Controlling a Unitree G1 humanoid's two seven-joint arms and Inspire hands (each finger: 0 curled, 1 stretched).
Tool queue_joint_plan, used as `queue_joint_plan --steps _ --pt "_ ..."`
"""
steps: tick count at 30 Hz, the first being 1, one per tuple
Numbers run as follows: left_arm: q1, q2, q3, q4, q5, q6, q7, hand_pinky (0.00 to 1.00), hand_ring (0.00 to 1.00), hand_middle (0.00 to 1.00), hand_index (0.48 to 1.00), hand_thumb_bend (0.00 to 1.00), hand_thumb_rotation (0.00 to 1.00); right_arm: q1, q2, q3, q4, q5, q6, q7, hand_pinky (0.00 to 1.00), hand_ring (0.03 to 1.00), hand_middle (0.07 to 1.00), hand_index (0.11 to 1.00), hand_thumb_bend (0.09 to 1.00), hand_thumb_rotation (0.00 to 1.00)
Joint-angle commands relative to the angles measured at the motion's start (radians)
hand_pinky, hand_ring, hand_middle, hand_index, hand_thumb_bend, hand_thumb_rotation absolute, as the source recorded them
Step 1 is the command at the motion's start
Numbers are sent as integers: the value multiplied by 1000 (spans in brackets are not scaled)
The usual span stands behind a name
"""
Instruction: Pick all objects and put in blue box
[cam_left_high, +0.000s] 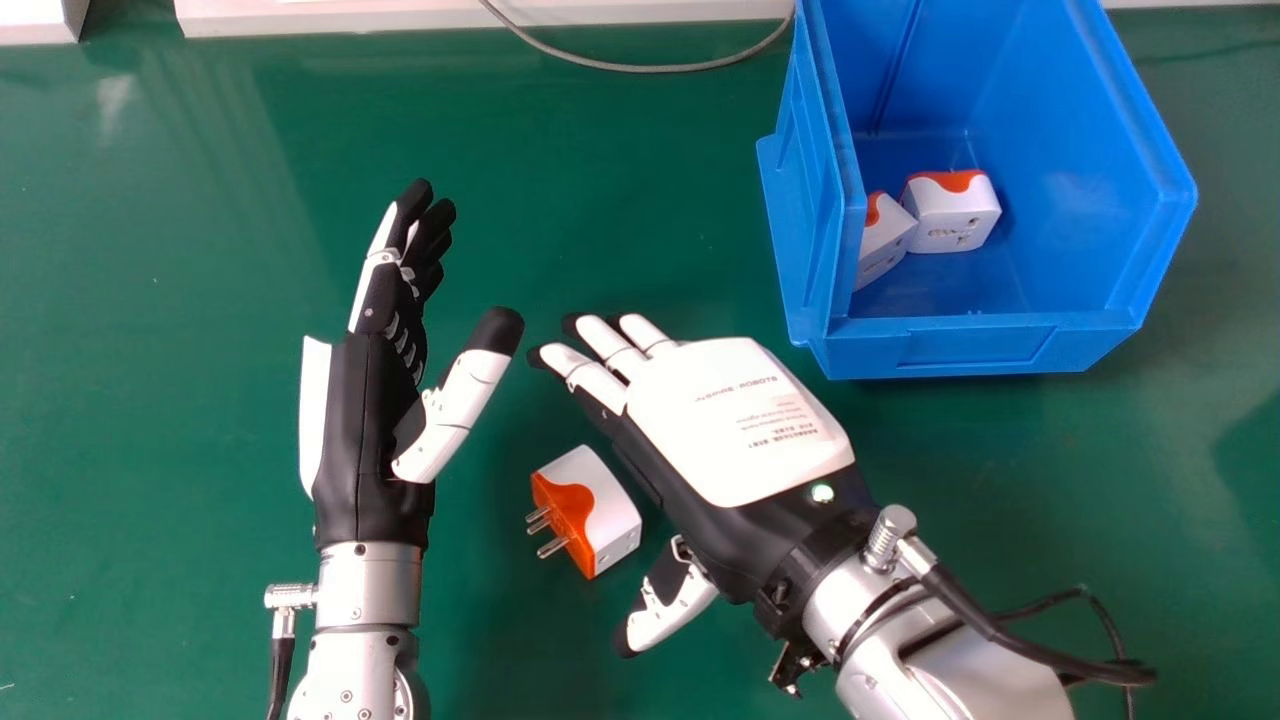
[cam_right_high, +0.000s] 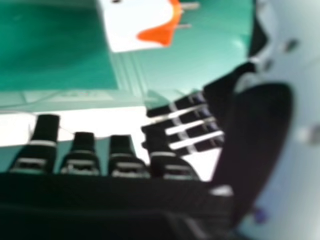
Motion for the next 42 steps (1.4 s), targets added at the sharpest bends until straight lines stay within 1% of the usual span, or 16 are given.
queue_joint_plan --steps 1,4,8,9,12,15,16,18,20,22,26,27,30,33,37,42 --pt "-14 -1 -4 -4 9 -22 8 953 925 909 908 869 652 -32 13 -5 26 -21 -14 -39 847 956 962 900 887 61" --pt "-16 -1 -5 -6 10 -19 12 954 927 911 909 870 654 -59 17 0 77 -33 -11 -49 847 956 961 898 746 31" --pt "-18 3 -6 -3 17 -19 18 952 928 912 907 875 656 -100 27 3 155 -19 -14 -70 858 963 964 898 691 12" --pt "-19 3 -6 -3 15 -19 17 951 928 912 907 876 657 -113 29 4 177 -16 -16 -75 859 963 964 897 684 10" --pt "-20 0 -5 -1 4 -23 8 950 929 912 906 878 657 -158 38 10 252 -11 -23 -94 860 963 963 895 679 6" --pt "-19 0 -3 -2 10 -27 16 951 929 911 906 877 653 -209 53 14 326 3 -33 -114 863 960 960 892 682 4" --pt "-19 0 -3 -4 9 -26 16 949 927 910 904 877 652 -223 56 15 346 9 -38 -120 863 958 958 889 690 3" --pt "-17 -2 -2 -9 2 -21 12 940 923 909 903 878 648 -252 60 20 385 21 -53 -128 865 954 951 883 747 1" --pt "-17 -2 -1 -8 3 -21 14 935 921 909 904 882 647 -280 65 26 424 29 -66 -134 869 954 949 882 784 0" --pt "-18 -1 -1 -6 -1 -22 10 927 918 911 906 884 647 -310 66 40 460 25 -80 -140 872 953 947 881 807 0" --pt "-20 1 0 -4 -3 -23 8 918 917 912 911 880 645 -358 68 73 518 15 -92 -143 863 946 938 879 791 0" --pt "-21 0 0 -4 -6 -23 6 915 916 912 911 879 645 -367 68 80 528 15 -95 -142 861 945 936 878 790 0" --pt "-23 0 1 -5 -7 -20 7 906 911 910 910 880 641 -390 70 96 547 22 -97 -122 864 947 936 879 790 0" --pt "-25 -2 2 -3 -16 -21 0 900 910 909 909 880 638 -401 72 103 553 34 -98 -108 875 953 938 880 793 0" --pt "-25 0 1 -1 -13 -24 2 896 907 908 906 881 630 -405 72 112 556 37 -95 -104 880 956 936 875 790 0" --pt "-21 -2 0 -3 -21 -23 -8 892 905 908 904 894 625 -404 69 117 555 46 -92 -87 884 959 935 871 794 0"
